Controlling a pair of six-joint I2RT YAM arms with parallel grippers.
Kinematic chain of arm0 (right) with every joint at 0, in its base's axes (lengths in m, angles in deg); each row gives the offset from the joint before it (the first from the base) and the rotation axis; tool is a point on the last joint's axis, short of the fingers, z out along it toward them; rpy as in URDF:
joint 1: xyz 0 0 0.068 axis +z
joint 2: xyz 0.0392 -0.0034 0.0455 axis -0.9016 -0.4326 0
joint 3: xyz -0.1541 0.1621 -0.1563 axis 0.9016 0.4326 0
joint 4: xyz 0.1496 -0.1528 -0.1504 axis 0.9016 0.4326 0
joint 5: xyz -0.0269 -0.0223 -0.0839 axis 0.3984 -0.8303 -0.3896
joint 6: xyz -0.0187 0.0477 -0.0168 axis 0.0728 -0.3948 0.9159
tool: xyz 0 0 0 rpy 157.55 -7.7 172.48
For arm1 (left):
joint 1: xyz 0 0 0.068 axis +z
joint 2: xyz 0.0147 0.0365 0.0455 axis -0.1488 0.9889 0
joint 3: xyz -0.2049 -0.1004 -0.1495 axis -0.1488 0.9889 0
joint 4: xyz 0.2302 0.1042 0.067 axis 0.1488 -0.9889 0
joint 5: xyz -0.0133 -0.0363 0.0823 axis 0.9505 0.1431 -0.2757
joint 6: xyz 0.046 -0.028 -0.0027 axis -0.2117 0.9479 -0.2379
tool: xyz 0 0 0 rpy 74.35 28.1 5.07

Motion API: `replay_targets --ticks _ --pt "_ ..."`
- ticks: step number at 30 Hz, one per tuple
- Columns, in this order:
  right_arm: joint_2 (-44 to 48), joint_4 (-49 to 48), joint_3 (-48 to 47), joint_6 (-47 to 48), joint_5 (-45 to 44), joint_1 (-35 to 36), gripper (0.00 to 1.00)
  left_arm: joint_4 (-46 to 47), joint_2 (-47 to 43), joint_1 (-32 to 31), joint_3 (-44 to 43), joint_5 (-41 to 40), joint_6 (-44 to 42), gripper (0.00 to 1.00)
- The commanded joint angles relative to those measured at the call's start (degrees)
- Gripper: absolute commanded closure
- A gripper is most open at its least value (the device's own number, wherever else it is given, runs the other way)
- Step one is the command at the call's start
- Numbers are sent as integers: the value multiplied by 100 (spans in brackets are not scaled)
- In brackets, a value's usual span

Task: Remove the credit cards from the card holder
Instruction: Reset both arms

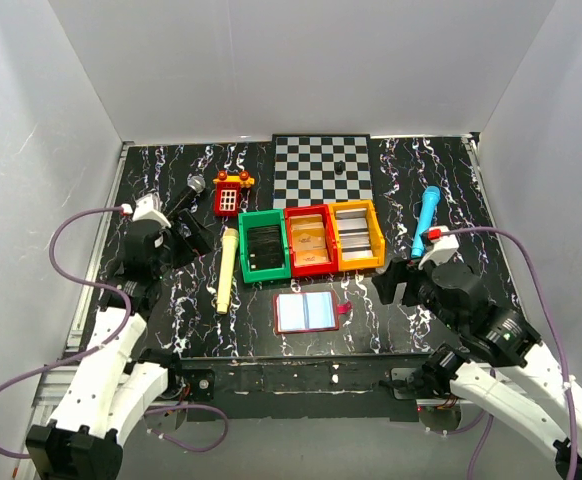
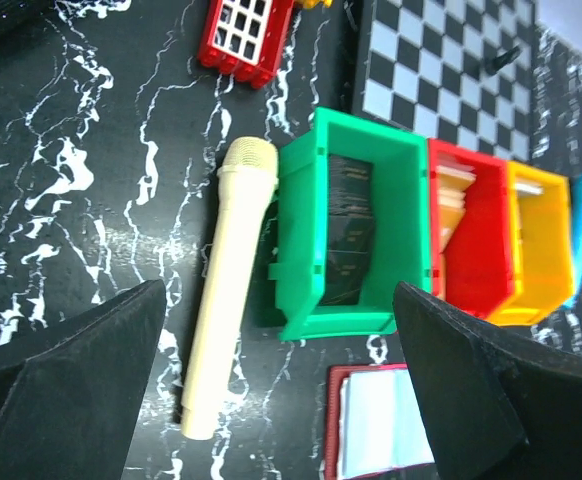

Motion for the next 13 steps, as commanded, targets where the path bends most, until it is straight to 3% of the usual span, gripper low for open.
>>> replay_targets --ticks 1,13 --pt "-468 407 -183 -508 -335 -50 7 -481 -131 -2 38 -214 842 2" --pt "-654 231 -385 -606 -378 -59 6 -843 -96 -2 48 -179 589 2"
